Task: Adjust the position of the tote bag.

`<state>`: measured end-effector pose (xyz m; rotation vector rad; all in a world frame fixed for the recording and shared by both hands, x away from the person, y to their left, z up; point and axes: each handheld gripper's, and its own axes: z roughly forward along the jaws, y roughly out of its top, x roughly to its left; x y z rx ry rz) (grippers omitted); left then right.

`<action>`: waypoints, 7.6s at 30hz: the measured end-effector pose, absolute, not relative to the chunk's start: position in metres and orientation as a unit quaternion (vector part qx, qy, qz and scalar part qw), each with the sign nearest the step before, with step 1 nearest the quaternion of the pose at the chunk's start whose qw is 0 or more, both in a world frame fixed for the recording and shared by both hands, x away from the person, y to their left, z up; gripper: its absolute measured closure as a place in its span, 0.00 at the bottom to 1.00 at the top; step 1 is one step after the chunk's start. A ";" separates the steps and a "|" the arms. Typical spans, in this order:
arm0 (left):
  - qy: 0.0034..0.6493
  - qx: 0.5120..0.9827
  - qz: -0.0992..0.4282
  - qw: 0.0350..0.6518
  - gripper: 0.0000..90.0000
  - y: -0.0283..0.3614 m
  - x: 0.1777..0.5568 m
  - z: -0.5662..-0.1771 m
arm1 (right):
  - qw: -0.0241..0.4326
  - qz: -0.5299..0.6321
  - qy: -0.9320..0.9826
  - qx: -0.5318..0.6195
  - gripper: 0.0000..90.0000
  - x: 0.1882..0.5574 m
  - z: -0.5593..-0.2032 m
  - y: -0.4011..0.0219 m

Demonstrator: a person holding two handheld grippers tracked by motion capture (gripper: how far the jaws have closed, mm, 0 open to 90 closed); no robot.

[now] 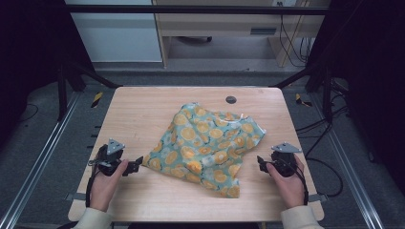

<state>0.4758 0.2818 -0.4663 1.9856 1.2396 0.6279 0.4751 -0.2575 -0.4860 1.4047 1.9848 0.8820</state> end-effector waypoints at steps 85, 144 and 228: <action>0.387 0.807 0.241 0.375 0.06 0.200 0.521 -0.389 | 0.244 0.434 0.769 0.402 0.98 0.533 -0.401 -0.199; 0.346 0.828 0.207 0.389 0.99 0.163 0.557 -0.382 | 0.271 0.429 0.770 0.387 0.99 0.507 -0.369 -0.215; 0.317 0.743 0.291 0.512 1.00 0.242 0.430 -0.403 | 0.278 0.505 0.746 0.333 0.99 0.410 -0.390 -0.237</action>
